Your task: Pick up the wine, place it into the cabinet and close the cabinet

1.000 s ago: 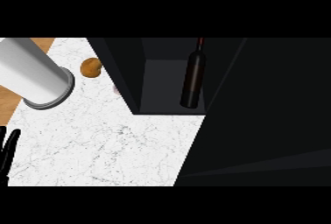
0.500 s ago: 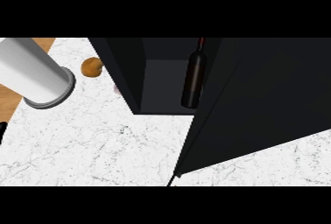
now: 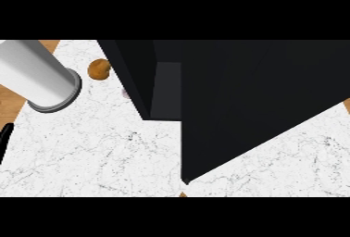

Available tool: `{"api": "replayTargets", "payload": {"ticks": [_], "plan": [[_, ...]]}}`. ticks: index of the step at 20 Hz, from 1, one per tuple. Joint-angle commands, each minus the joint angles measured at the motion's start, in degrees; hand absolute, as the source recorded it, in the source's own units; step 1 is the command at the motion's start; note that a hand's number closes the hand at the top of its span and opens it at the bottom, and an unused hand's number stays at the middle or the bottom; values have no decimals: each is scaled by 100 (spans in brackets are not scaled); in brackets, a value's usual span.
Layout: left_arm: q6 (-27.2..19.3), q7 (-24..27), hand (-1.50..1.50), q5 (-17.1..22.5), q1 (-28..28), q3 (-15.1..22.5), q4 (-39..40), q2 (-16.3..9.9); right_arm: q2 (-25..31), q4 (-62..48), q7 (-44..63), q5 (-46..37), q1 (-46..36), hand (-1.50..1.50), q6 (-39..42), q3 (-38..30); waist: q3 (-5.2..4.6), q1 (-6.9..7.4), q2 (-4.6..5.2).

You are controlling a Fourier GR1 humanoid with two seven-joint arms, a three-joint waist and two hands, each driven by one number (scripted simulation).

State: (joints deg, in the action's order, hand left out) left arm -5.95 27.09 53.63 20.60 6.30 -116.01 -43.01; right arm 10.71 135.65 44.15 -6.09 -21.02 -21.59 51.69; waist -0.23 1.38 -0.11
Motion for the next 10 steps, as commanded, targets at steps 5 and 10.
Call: {"api": "replayTargets", "payload": {"ticks": [5,10], "plan": [[-190,-204,-150,-115,-291,95,22,172,-1017,-1343,16,768,-1830,150,-694,-385,0,86,29],[-240,-317,-150,-167,-445,127,102,256,-1046,-2547,-315,1466,-3174,150,-1075,-981,5,124,43]]}}
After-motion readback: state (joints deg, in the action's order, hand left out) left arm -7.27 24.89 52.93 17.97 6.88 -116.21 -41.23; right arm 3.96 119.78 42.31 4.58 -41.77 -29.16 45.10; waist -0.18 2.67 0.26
